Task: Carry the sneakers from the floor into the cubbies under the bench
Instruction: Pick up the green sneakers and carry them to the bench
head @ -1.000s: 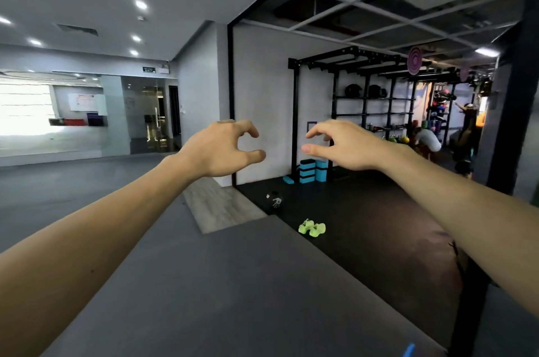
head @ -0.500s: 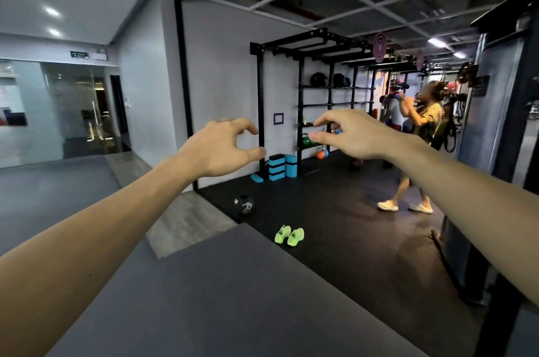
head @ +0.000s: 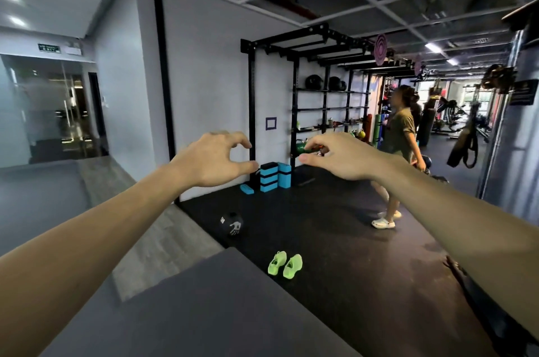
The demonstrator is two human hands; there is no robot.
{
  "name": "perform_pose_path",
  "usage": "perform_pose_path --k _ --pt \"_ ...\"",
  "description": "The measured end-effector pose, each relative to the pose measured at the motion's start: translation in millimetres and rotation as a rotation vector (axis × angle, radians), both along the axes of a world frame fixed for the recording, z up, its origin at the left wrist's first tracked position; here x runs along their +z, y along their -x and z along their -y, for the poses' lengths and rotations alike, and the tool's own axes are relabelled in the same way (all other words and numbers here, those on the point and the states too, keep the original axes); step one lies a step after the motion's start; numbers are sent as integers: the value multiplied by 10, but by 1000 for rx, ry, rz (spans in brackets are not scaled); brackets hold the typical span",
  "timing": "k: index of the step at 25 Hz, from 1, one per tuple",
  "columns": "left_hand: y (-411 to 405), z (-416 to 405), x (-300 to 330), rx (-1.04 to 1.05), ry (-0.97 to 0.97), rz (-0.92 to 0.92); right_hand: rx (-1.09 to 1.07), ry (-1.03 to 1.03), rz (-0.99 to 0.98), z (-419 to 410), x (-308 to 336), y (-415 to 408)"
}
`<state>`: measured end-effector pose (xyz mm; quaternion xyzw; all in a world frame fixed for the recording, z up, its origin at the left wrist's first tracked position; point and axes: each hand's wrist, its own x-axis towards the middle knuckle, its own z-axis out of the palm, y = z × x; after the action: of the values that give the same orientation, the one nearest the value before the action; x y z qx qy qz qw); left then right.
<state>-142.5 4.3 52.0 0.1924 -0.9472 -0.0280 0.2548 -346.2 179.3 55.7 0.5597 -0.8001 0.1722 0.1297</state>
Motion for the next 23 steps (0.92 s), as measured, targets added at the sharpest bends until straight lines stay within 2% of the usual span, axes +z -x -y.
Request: perform_pose_path --k 7,12,19,23 --pt "1675 1766 71 -88 -11 3 -52 21 43 1544 -6 1622" --pt "2944 2700 -95 -139 -25 19 -131 2 58 2381 -165 2842" --pt "4831 3982 -320 -120 -67 58 -109 30 80 3620 -319 4818" --pt "5704 4669 -390 -116 -109 50 -111 22 103 4295 -408 5680"
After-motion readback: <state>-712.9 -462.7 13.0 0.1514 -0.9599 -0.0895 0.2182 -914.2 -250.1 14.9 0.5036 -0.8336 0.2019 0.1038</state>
